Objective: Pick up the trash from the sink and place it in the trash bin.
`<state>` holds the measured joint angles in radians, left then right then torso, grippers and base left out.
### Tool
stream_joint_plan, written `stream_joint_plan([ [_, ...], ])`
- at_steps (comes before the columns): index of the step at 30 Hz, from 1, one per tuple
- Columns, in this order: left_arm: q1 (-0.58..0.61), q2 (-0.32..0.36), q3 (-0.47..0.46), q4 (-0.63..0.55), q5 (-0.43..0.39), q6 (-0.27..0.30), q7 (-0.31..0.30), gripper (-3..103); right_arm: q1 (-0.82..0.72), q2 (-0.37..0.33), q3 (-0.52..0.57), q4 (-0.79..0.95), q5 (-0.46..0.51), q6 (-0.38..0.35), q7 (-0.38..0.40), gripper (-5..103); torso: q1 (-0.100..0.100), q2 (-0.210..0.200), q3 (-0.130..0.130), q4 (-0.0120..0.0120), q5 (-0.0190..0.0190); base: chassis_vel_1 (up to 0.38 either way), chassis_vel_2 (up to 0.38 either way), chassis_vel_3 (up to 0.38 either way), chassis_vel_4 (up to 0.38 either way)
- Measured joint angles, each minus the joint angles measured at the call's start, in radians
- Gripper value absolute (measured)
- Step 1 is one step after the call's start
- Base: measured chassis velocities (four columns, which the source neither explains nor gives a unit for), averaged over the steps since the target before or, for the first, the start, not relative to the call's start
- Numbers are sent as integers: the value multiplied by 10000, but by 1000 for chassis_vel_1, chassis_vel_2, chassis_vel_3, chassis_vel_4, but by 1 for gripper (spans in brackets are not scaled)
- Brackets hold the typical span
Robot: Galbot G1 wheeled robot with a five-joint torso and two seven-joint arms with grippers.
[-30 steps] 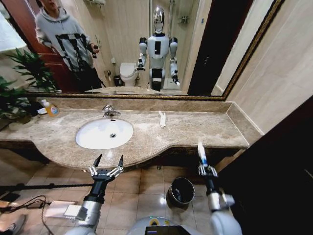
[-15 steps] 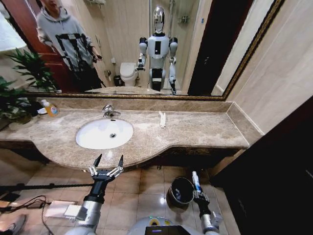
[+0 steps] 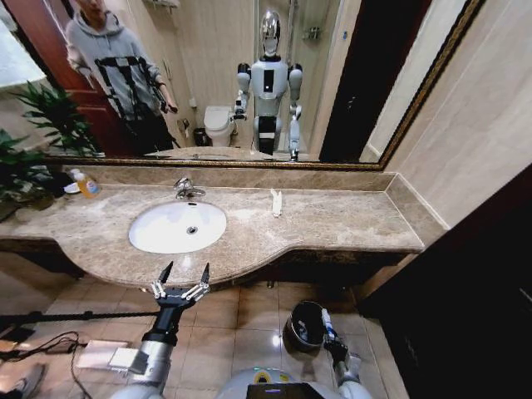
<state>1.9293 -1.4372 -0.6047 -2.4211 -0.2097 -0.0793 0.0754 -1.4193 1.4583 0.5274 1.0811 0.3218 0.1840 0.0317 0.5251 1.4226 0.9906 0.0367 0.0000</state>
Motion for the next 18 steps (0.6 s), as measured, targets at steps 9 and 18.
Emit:
stream_joint_plan([
  [9, 0, 0, 0, 0, 0, 0, 0, 100, 1696, 353, -40, -2941, -715, 41, -332, 27, 0, 0, 0, 1, 1, 0, 0, 0, 0],
  [18, 0, 0, 0, 0, 0, 0, 0, 100, 3225, 582, 24, -4729, -1179, 162, -583, 27, 0, 0, 0, 1, -2, 0, 0, 0, 0],
])
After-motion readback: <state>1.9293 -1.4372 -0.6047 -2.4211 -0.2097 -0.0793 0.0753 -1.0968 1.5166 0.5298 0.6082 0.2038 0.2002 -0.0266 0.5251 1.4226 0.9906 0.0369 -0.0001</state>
